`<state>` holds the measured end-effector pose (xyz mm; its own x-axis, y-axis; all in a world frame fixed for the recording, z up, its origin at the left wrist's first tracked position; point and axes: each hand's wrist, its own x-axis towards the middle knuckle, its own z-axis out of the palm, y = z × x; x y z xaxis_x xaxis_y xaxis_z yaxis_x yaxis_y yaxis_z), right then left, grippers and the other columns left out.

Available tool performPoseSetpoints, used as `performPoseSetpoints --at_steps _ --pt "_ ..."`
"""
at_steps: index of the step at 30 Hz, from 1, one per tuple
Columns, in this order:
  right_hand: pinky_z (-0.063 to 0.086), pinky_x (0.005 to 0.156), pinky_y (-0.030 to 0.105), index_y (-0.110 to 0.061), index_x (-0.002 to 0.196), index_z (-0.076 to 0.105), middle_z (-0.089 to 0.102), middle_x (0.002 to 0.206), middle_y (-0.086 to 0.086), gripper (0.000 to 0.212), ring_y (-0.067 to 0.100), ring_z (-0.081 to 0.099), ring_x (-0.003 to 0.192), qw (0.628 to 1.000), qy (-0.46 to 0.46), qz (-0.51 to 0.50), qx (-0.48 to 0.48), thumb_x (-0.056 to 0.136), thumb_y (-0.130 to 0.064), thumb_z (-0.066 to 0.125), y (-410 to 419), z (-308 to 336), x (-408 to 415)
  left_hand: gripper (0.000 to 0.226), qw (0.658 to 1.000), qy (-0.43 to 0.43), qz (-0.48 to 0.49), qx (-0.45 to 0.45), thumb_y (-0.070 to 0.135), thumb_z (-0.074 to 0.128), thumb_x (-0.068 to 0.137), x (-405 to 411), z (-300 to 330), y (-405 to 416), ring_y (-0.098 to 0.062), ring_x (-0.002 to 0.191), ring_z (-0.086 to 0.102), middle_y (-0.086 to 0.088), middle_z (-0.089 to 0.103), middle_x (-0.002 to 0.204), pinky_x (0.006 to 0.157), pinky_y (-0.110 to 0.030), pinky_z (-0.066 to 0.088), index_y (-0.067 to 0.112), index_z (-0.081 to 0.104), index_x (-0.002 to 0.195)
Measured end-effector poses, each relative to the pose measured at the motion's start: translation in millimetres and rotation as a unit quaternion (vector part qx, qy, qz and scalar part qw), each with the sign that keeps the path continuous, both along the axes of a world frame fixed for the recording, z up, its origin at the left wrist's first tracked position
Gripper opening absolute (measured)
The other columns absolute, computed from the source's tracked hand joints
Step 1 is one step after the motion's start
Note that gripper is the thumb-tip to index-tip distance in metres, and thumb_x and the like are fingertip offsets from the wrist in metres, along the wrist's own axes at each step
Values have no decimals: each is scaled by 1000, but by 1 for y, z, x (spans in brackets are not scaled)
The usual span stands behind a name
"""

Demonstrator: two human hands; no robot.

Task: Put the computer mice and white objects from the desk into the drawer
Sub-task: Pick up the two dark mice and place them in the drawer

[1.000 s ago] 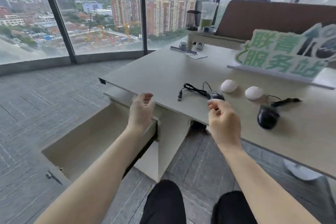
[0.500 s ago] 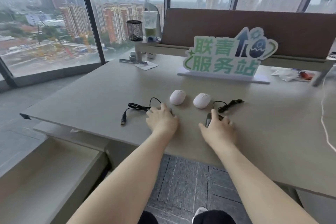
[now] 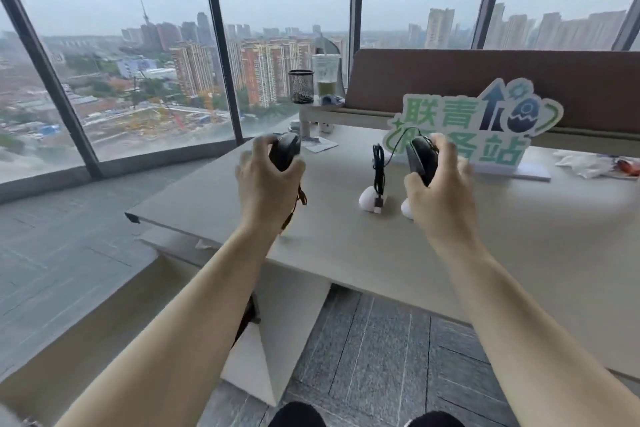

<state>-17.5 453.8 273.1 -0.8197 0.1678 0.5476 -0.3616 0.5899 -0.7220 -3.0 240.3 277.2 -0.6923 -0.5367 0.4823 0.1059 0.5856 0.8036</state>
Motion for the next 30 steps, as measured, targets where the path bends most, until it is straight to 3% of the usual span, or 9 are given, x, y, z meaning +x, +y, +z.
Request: performPoseSetpoints --at_steps 3,7,10,13,17,22,25,30 --pt "38 87 34 -26 141 38 45 121 12 58 28 46 108 996 40 75 -32 86 -16 54 -39 27 29 45 998 64 23 15 35 60 76 35 36 -31 -24 110 51 -2 53 114 88 -37 46 25 53 119" --pt "33 84 30 -34 139 37 42 120 -1 58 9 38 94 977 -5 208 -50 87 -14 55 -96 31 59 44 992 105 69 8 39 59 72 79 53 -82 -20 106 55 0 58 117 81 -33 46 29 54 115" --pt "35 82 30 -37 136 36 50 125 4 59 23 51 99 954 -66 293 -8 86 -15 58 -147 6 69 43 991 83 102 4 40 60 74 105 35 -119 -19 106 55 2 57 118 81 -33 48 32 54 116" --pt "41 83 32 -38 134 36 53 124 10 58 25 54 103 930 -132 344 8 86 -16 59 -195 -30 72 40 990 43 133 23 37 62 76 120 -5 -156 -19 105 56 2 57 115 79 -31 46 34 54 115" --pt "42 73 24 -34 135 37 47 125 9 53 18 48 98 900 -207 382 17 90 -16 56 -246 -83 69 42 984 -42 169 31 37 63 77 126 -75 -198 -22 106 55 2 55 108 87 -38 47 30 55 118" --pt "45 97 41 -34 140 34 43 132 14 55 33 52 113 876 -295 360 123 90 -23 54 -305 -156 55 50 964 -188 177 70 39 65 79 122 -169 -239 -29 113 53 -8 60 119 97 -44 45 21 56 125" --pt "45 99 42 -33 142 33 44 135 17 59 37 49 117 857 -327 344 197 86 -22 51 -340 -194 43 55 936 -272 204 91 41 62 81 116 -215 -252 -34 117 48 -14 56 126 98 -41 40 21 52 131" --pt "40 99 40 -26 145 25 34 140 22 61 39 41 122 803 -345 337 351 89 -15 45 -386 -232 26 59 870 -420 239 99 50 56 85 108 -267 -262 -34 127 40 -11 46 137 99 -42 39 25 43 137"
